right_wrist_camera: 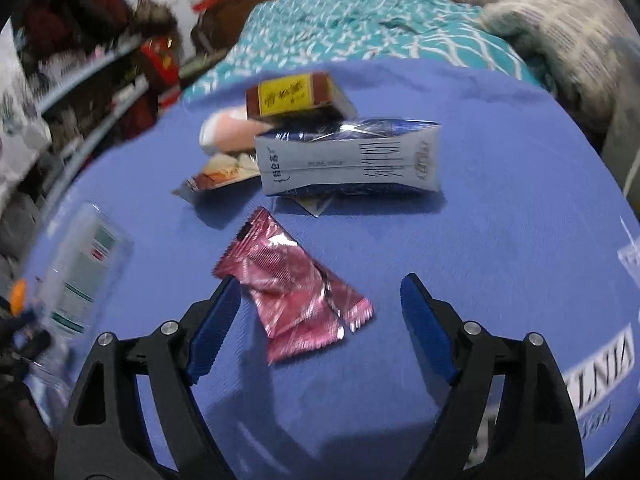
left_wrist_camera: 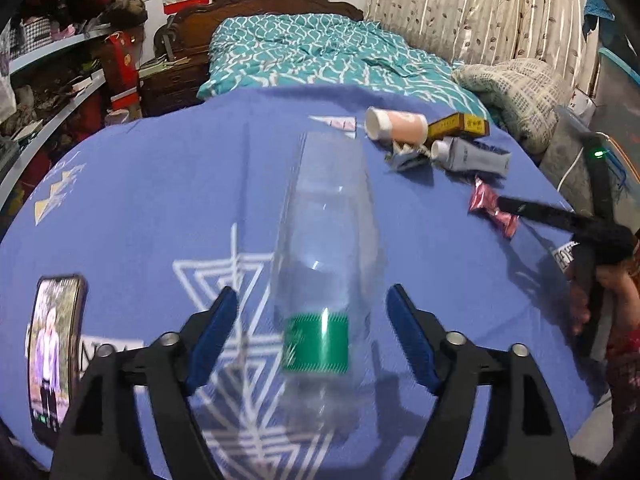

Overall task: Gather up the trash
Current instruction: 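Grasp pink wrapper with right tool while left tool lifts the bottle, then carry bottle and wrapper to wastebasket and open both tools to drop them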

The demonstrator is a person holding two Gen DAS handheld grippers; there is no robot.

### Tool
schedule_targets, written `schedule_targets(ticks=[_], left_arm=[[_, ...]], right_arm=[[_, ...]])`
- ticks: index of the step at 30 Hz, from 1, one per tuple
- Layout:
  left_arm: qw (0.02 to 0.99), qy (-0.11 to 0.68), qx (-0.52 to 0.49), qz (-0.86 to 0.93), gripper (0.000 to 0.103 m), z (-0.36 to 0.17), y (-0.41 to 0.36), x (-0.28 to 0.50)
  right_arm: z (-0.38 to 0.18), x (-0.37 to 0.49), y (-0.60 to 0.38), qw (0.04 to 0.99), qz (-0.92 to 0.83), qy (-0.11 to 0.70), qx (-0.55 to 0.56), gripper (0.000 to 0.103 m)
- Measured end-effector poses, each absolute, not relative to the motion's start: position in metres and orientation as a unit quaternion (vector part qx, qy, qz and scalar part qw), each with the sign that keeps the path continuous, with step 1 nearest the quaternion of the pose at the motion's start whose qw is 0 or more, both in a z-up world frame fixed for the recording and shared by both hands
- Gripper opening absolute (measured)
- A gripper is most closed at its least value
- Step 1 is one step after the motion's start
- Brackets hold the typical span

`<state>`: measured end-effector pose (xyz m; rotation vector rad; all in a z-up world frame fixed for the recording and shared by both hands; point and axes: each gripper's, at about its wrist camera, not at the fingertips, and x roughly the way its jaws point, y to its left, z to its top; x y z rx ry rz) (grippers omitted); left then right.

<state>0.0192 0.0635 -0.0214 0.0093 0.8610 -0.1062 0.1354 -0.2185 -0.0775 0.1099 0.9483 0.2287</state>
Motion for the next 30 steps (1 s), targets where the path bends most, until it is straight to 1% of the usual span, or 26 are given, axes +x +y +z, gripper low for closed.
schedule_targets(ticks=[1,2,3,4,5,6,9,13,18,22,27,30], left_arm=[[0.907,0.417,0.010,-0.050,0.080,-0.021,0.061,0.023],[0.906,0.419,0.017,-0.049,0.080,-0.022,0.056,0.028],[0.905,0.421,0.021,-0.048,0.080,-0.024,0.053,0.033],[0.903,0.426,0.023,-0.047,0.075,-0.027,0.050,0.038],[0.900,0.433,0.026,-0.044,0.058,-0.031,0.047,0.043],[0.900,0.433,0.032,-0.039,0.059,-0.033,0.045,0.045],[0.897,0.436,0.030,-0.067,0.059,-0.033,0.036,0.038],[0.891,0.436,0.027,-0.121,0.059,-0.029,0.013,0.016],[0.875,0.438,0.062,-0.199,0.059,-0.028,-0.051,0.005],[0.850,0.438,0.095,-0.275,0.059,-0.022,-0.125,0.014],[0.808,0.422,0.141,-0.387,0.059,-0.012,-0.249,0.029],[0.778,0.426,0.150,-0.435,0.059,-0.011,-0.318,0.037]], right_arm=[[-0.080,0.137,-0.212,0.881,0.114,0.458,0.036,0.075],[-0.081,0.135,-0.207,0.880,0.119,0.459,0.021,0.059],[-0.080,0.131,-0.201,0.883,0.124,0.453,0.001,0.036],[-0.078,0.125,-0.196,0.883,0.133,0.449,-0.009,0.034],[-0.076,0.117,-0.194,0.885,0.139,0.445,-0.014,0.029],[-0.073,0.108,-0.193,0.887,0.144,0.439,-0.015,0.026],[-0.064,0.070,-0.202,0.893,0.157,0.421,0.008,0.025],[-0.053,0.020,-0.241,0.907,0.143,0.394,0.052,0.025],[-0.059,-0.012,-0.310,0.914,0.084,0.384,0.101,0.025],[-0.061,-0.036,-0.376,0.920,0.022,0.370,0.126,0.025],[-0.057,-0.057,-0.486,0.919,-0.078,0.344,0.173,0.025],[-0.063,-0.059,-0.553,0.908,-0.137,0.340,0.205,0.025]])
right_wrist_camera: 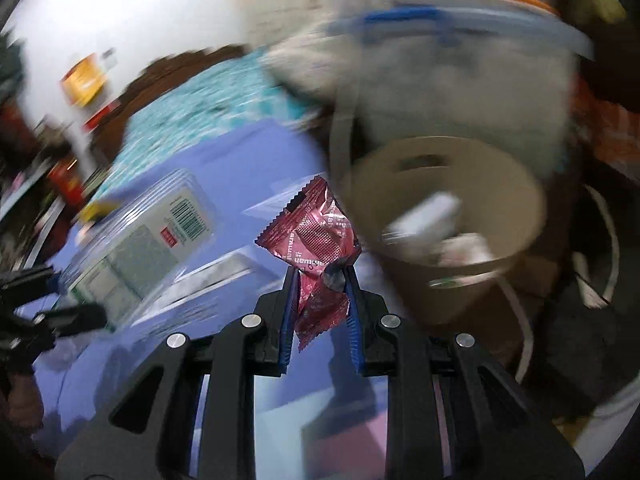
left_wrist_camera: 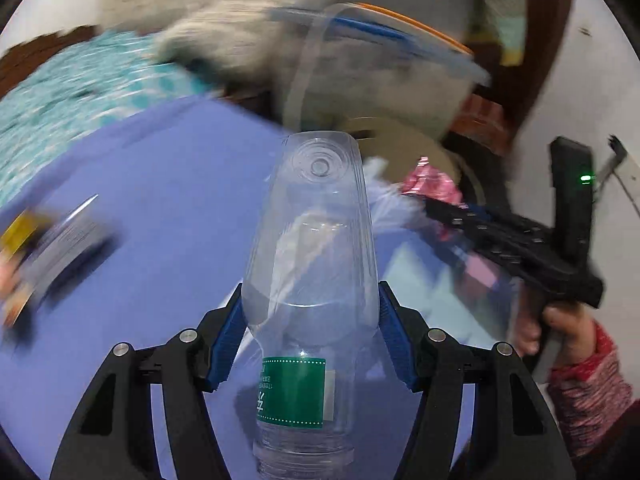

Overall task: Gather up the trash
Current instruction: 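Carry bottle and wrapper to wastebasket and open both tools to drop them, then bring both open tools back over the bedspread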

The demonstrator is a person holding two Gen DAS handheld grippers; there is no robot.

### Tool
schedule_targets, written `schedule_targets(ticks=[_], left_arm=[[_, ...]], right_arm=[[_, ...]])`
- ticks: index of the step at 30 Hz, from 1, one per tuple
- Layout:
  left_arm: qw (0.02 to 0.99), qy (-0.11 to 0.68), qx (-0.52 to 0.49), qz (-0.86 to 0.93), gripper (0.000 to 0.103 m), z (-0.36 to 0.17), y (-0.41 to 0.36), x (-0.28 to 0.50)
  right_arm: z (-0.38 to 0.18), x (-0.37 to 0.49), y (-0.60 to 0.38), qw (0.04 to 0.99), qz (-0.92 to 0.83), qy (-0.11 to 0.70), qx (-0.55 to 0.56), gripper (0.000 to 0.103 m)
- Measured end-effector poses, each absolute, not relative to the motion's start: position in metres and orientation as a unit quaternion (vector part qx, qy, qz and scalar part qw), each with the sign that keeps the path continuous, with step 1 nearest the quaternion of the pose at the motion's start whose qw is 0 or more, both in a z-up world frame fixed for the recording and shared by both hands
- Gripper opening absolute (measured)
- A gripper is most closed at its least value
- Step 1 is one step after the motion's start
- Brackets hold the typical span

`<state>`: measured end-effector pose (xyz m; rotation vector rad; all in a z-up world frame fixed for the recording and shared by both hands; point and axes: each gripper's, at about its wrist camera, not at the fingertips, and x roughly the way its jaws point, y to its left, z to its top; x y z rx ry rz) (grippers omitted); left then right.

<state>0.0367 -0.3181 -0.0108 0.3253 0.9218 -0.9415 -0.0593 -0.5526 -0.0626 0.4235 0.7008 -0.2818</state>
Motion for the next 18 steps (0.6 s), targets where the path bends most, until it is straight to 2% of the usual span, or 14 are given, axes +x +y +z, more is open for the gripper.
schedule_targets(ticks=[4,7,9,10,13,18], left_arm=[[0.745,0.431,0.169,-0.480,0.060,-0.011,-0.421,0.047],[0.723,0.447,0.183,-0.494,0.061,-0.021,-0.482,0.055],[0.719,0.460,0.202,-0.480,0.072,-0.029,-0.510,0.060],[0.735,0.460,0.215,-0.450,0.081,-0.032,-0.519,0.066],[0.750,0.455,0.186,-0.442,0.081,-0.026,-0.504,0.072],[0.785,0.406,0.159,-0.440,0.081,-0.012,-0.426,0.061]], right_arm=[[-0.075,-0.050,-0.616,0.890,-0.187,0.350,0.224,0.026],[-0.084,-0.033,-0.642,0.880,-0.196,0.370,0.224,0.036],[-0.086,-0.030,-0.656,0.878,-0.214,0.361,0.229,0.083],[-0.084,-0.030,-0.658,0.883,-0.222,0.343,0.232,0.084],[-0.076,-0.049,-0.654,0.892,-0.227,0.315,0.231,0.081],[-0.059,-0.091,-0.612,0.904,-0.214,0.265,0.259,0.080]])
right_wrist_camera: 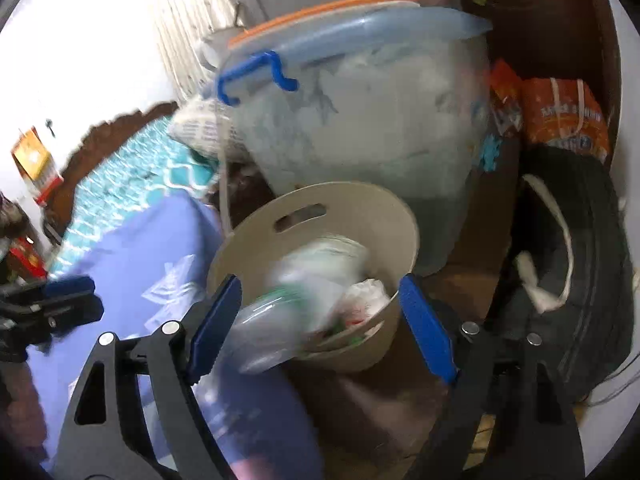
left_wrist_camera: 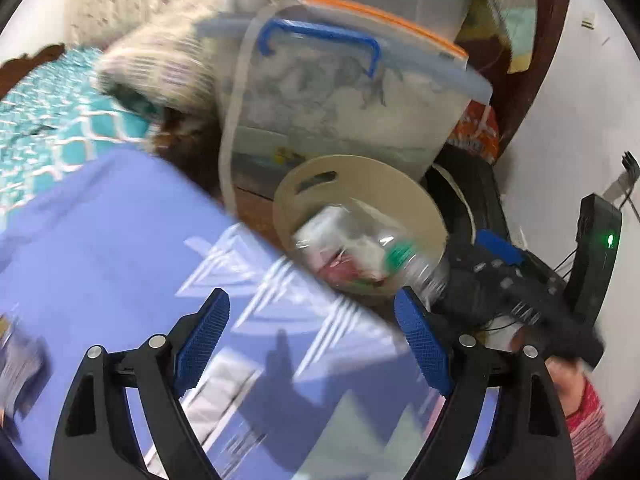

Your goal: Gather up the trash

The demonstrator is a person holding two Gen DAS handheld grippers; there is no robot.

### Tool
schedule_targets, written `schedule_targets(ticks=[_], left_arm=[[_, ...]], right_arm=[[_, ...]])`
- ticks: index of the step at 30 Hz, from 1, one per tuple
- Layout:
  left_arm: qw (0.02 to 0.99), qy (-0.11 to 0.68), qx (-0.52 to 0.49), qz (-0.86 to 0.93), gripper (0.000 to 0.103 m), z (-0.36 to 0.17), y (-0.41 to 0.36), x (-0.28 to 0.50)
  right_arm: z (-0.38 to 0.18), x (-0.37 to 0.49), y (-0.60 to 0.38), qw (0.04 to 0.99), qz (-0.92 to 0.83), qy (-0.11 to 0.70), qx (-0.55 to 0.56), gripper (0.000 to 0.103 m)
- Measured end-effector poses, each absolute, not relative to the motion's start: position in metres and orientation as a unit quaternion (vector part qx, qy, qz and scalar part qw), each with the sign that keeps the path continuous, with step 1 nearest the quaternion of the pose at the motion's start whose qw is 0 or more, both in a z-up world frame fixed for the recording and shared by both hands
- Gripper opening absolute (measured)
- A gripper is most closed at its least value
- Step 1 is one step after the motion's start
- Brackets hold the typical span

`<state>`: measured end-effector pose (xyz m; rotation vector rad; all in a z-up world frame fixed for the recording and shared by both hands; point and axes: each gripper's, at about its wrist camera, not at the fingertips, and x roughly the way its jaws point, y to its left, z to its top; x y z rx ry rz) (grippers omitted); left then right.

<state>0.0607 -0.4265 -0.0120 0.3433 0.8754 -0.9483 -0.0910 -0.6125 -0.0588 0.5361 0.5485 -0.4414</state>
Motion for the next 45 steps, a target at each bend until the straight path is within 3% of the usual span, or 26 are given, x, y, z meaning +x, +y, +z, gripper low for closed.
schedule_targets(ticks=[10,21,29,45], left_arm=[[0.864,0.382,0.144,-0.296,0.081,-0.036,-0.248,0.033],[0.909,0.363,0.098,-0.179,0.081,-0.031,-0.118,0.019],[0.927,0.333,0.079,-0.150,0.081,-0.026,-0.075,0.009],[0.938,0.308,0.056,-0.149,0.081,-0.029,-0.065,0.004]], right_arm=[[-0.060,-0.100,-0.456,0.911,-0.118,0.241,0.312,0.080],[-0.054,-0.054,-0.350,0.930,-0.065,0.259,0.253,0.080],[-0.043,-0.050,-0.326,0.941,-0.076,0.241,0.224,0.080],[-0.047,-0.049,-0.315,0.942,-0.100,0.239,0.213,0.080]])
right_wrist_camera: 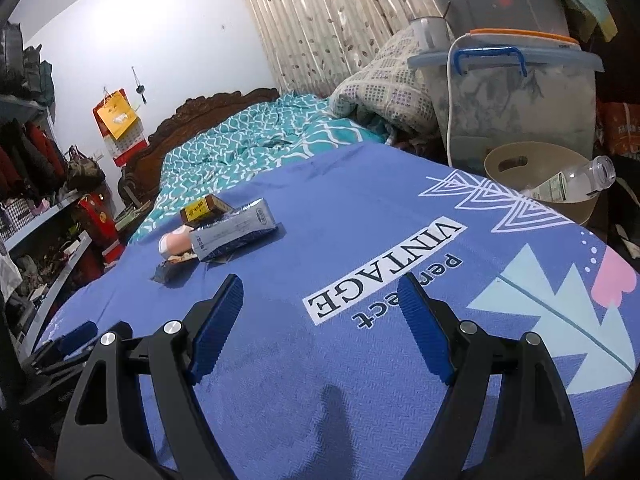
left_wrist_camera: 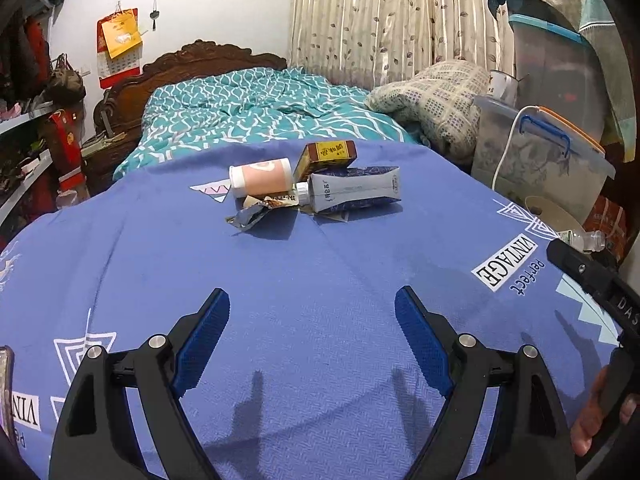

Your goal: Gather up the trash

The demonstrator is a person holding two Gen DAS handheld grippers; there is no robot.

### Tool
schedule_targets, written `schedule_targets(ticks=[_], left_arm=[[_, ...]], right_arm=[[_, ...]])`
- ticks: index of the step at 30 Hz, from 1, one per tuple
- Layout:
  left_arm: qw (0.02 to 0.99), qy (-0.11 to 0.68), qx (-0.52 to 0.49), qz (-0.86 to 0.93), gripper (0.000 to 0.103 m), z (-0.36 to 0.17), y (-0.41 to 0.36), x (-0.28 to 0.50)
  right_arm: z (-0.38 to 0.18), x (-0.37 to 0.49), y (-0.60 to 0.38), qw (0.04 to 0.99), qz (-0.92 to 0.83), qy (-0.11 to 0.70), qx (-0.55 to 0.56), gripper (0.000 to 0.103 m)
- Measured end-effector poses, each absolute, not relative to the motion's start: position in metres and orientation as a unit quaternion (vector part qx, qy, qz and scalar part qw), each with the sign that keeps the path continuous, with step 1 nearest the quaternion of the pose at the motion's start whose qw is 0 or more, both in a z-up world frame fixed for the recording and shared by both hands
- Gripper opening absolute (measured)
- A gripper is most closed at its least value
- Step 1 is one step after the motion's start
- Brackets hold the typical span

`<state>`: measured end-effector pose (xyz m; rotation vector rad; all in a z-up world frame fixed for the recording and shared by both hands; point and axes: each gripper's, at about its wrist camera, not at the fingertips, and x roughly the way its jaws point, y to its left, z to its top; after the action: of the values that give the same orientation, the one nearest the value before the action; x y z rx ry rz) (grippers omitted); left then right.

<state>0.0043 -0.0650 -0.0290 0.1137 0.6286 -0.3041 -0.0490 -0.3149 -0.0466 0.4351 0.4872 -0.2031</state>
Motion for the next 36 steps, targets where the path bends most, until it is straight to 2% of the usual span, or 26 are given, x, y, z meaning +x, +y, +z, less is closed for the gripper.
schedule_targets(ticks=[11,20,36], left_arm=[[0.939,0.303,0.070,-0.145,0.081,-0.031,-0.070,0.002],[0.930,0.317,0.094,-0.160,0.094,-0.036,-0.081,0.004],[0.907,0.355,0.095,-0.205,0.094,-0.046,-0.088,0.010]], right_arm=[[-0.052,-0.045,-0.317,0.940,-0.082,0.248,0.218,0.080],[-0.055,-0.047,-0.326,0.934,-0.078,0.250,0.243,0.080],[-0.064,-0.045,-0.342,0.918,-0.087,0.261,0.286,0.083]])
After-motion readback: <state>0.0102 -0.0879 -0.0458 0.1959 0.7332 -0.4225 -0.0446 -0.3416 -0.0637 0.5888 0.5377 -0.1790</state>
